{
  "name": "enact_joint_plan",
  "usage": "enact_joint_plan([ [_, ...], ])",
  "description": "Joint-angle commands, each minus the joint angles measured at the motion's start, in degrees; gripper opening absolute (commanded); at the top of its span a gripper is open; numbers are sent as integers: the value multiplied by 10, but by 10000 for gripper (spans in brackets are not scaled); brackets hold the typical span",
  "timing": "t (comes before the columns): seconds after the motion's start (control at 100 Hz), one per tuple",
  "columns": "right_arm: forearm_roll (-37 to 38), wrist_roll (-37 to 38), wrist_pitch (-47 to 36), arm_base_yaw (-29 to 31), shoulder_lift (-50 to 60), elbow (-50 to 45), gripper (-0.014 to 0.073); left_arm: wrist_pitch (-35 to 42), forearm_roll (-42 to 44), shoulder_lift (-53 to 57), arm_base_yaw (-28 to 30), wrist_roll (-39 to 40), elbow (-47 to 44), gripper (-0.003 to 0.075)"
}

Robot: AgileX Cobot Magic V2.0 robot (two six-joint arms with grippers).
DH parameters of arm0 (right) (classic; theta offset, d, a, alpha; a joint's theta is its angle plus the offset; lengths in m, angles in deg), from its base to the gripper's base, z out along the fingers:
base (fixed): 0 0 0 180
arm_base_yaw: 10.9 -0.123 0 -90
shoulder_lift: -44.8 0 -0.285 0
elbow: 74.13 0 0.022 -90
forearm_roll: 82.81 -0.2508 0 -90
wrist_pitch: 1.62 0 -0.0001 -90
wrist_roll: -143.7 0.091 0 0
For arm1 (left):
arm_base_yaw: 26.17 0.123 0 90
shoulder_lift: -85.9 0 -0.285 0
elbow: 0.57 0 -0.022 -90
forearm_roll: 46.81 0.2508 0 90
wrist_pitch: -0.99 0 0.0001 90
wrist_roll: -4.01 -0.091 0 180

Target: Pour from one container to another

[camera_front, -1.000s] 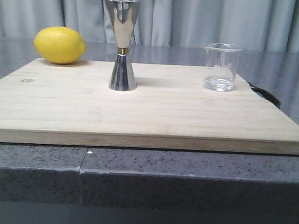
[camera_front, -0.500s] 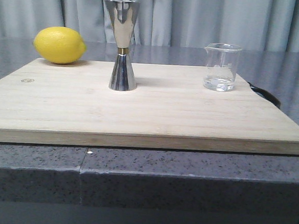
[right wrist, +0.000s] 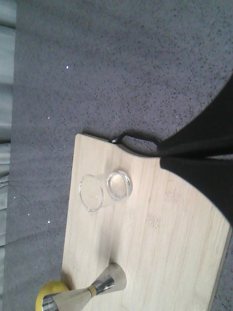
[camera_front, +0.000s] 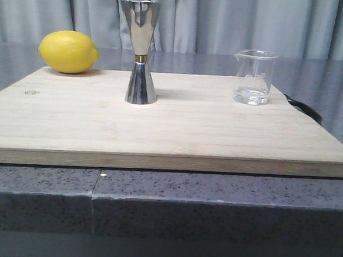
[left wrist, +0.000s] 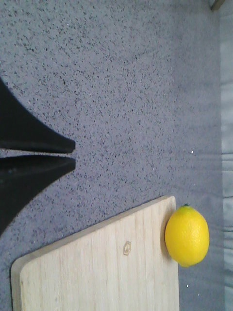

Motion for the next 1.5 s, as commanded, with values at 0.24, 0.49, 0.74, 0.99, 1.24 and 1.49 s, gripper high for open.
enact_joint_plan([
  [0.24,6,-2,-46,3,-2,13,-57,238,1,117,14,3,-156,-19],
  [0.49,6,-2,-44,3,-3,13,-57,273,2,116,14,3,-171,-19],
  [0.74,6,-2,-44,3,-3,13,-57,273,2,116,14,3,-171,-19],
  [0.99,6,-2,-44,3,-3,13,-57,273,2,116,14,3,-171,-19],
  [1.24,7,-2,-46,6,6,4,-57,273,2,116,14,3,-171,-19],
  [1.49,-1,-2,-240,118,121,-155,-57,273,2,116,14,3,-171,-19],
])
